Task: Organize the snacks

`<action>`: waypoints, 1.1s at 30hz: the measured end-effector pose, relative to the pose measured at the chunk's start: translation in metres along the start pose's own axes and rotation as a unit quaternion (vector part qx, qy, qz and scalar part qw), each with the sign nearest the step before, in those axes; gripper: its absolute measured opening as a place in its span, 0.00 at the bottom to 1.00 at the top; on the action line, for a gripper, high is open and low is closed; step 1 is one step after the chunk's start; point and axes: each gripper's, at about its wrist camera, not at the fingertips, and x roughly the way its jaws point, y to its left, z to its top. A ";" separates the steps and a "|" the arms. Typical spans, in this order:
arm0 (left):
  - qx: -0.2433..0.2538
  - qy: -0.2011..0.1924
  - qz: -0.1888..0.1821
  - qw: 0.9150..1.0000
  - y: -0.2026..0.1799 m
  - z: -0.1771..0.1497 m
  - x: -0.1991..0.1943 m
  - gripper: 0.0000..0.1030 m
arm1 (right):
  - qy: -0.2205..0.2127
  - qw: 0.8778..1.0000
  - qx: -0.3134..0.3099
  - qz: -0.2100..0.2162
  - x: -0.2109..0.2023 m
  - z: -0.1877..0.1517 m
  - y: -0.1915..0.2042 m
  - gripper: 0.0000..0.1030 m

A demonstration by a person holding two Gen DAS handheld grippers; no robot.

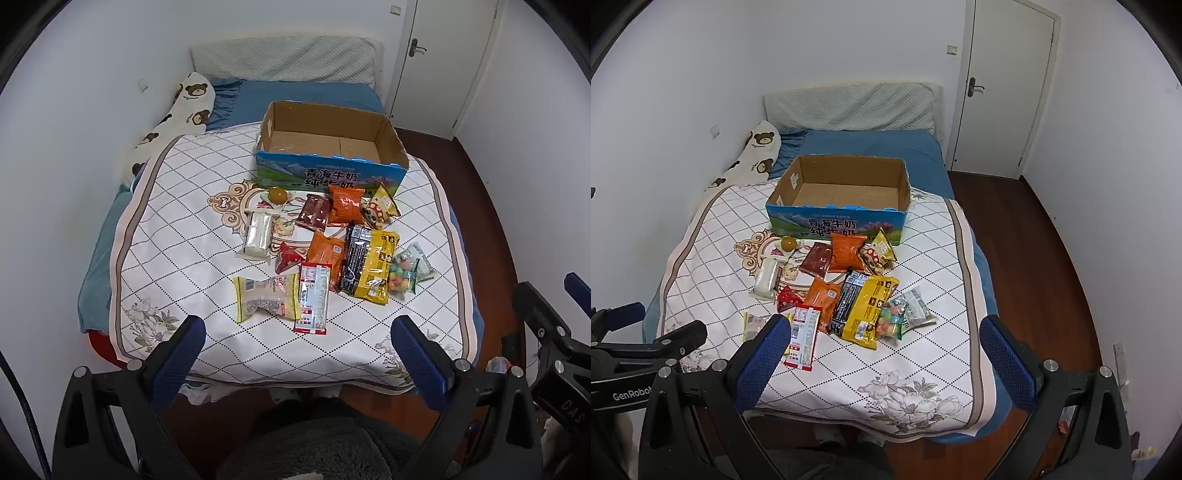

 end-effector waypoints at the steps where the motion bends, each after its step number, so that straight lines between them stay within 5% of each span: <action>1: -0.002 -0.004 -0.003 1.000 0.000 0.000 0.000 1.00 | -0.004 1.000 0.001 0.001 0.000 0.000 0.000 1.00; 33: -0.003 -0.009 -0.007 1.000 0.009 0.004 -0.003 1.00 | 0.000 1.000 0.010 -0.009 0.004 -0.004 0.004 1.00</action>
